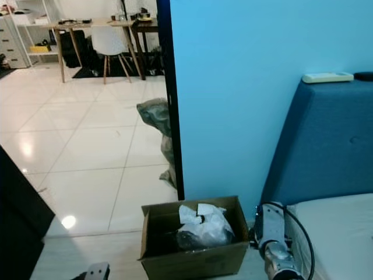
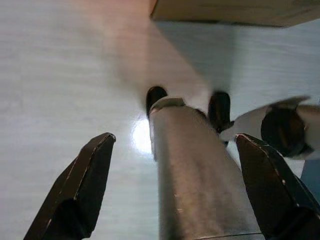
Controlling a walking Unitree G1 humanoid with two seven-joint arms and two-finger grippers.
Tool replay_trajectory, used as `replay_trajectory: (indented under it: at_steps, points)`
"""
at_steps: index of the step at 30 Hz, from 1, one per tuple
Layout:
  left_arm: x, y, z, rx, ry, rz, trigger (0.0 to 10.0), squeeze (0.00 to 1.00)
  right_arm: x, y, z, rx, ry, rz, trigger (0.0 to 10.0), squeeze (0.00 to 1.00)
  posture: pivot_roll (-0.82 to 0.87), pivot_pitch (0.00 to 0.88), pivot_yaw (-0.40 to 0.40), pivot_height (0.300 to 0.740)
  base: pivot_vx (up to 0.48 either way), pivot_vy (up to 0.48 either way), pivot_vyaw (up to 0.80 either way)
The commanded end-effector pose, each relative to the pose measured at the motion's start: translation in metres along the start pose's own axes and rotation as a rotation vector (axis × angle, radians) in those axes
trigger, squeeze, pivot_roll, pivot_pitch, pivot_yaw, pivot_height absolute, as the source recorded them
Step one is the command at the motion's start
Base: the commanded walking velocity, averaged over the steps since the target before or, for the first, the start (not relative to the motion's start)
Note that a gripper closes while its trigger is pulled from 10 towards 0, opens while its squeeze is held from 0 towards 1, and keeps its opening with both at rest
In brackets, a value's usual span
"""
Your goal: Clean up the room
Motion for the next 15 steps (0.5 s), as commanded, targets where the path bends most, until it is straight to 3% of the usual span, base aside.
replay_trajectory:
  at_steps: [1, 8, 15]
  points:
    - [-0.0047, 0.0037, 0.0011, 0.013, 0.021, -0.014, 10.0, 0.0, 0.0, 0.0018, 0.0, 0.007, -0.001, 0.0, 10.0, 0.0, -0.09, 0.0, 0.009, 0.731, -0.304, 0.0, 0.0]
    - [-0.0054, 0.0047, 0.0014, 0.016, 0.024, -0.02, 10.0, 0.0, -0.0014, 0.0044, 0.0003, 0.022, 0.003, -0.007, 10.0, 0.0, -0.09, 0.0, 0.011, 0.731, -0.29, 0.0, -0.77]
    - [-0.0023, 0.0069, 0.0016, 0.032, 0.009, -0.005, 10.0, 0.0, -0.0028, 0.0041, 0.0004, 0.012, 0.012, 0.0, 10.0, 0.0, -0.09, 0.0, 0.013, 0.731, 0.0, 0.0, -0.77]
Point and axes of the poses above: a point about 5 cm out from each wrist's last joint towards the gripper, its own z axis pointing back from the gripper into the wrist, its own x axis along the axis of the wrist's last joint, y = z × x, the point moved 1 cm from there along -z, pointing out of the wrist towards the gripper, and after that the axes turned 13 degrees about z, right-handed, at the moved point
